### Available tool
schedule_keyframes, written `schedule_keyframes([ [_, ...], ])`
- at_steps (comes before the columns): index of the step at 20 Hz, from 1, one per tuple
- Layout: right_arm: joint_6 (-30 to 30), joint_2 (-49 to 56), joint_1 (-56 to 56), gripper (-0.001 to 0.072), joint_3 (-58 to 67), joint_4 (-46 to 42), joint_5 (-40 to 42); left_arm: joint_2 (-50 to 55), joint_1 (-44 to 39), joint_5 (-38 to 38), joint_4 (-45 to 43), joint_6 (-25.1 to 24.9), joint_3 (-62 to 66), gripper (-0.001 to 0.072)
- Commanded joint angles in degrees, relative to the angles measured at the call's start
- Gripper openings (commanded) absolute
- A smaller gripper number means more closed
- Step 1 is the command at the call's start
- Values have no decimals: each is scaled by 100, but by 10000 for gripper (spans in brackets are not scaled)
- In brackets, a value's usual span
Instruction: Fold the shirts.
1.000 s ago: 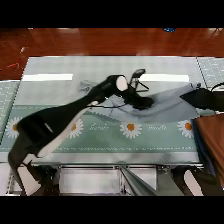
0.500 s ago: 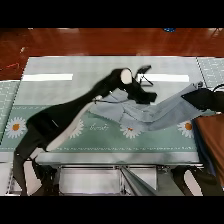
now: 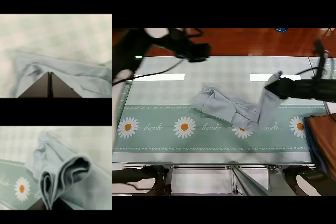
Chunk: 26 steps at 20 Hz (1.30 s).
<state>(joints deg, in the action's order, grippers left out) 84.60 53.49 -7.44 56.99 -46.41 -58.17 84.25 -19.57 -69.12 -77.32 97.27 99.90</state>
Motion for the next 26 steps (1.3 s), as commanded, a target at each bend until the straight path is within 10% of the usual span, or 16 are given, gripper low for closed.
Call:
schedule_keyframes([
  [1,179,1366,-1296,25,739,219,1220,-1681,811,299,-610,11,-1576,19],
  [7,356,3716,-2177,25,2476,557,1574,-4234,1193,769,-361,26,-5049,19],
  [14,380,4883,-2380,31,3316,1132,1447,-4817,1167,1255,603,142,-6555,19],
  [17,199,5027,-2417,417,3316,1379,1215,-4809,1169,1655,603,146,-6695,19],
  [22,68,4474,-1497,413,3316,1226,-326,-4758,1902,2199,577,98,-5814,19],
  [26,433,2955,-260,410,3213,-1086,-1676,-4767,2310,1921,728,76,-4824,19],
])
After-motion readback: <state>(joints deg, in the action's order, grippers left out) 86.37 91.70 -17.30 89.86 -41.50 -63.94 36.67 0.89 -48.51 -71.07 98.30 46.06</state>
